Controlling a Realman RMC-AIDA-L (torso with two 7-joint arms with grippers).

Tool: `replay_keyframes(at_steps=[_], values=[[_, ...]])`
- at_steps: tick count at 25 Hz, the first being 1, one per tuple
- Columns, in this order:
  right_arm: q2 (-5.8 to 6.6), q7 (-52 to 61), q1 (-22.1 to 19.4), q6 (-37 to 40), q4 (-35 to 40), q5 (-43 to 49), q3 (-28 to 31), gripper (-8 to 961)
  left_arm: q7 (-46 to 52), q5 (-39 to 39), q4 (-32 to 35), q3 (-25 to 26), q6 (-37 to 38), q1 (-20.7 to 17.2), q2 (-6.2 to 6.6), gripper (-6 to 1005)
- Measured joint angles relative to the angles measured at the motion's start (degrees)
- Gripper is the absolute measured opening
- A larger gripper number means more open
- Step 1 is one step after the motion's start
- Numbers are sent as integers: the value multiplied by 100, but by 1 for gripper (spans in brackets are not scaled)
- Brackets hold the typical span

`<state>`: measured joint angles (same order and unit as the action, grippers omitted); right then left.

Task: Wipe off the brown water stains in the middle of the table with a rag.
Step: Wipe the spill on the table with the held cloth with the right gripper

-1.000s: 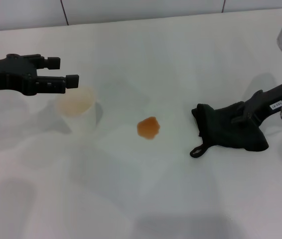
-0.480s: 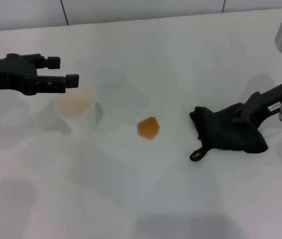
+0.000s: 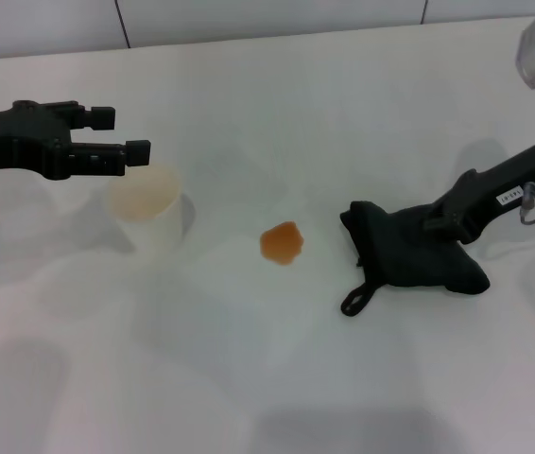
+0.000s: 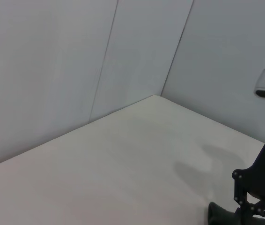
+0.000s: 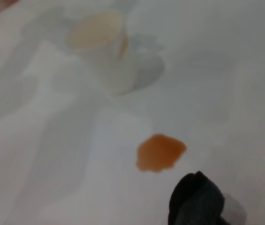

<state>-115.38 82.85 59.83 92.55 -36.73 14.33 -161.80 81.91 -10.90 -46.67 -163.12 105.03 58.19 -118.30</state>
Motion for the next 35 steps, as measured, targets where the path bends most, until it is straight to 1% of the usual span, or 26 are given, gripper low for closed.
replay_keyframes(at_steps=[4, 11, 24, 35], values=[[-15, 8, 99, 79, 22, -6, 3, 53, 0, 11, 0, 0, 0, 0, 0, 875], [-45, -2, 166, -15, 446, -6, 9, 53, 0, 2, 0, 0, 0, -9, -1, 875], [-32, 25, 308, -634, 1505, 11, 8, 54, 0, 3, 0, 0, 0, 3, -9, 875], [-27, 20, 380, -1203, 2205, 46, 8, 54, 0, 26, 0, 0, 0, 14, -9, 875]])
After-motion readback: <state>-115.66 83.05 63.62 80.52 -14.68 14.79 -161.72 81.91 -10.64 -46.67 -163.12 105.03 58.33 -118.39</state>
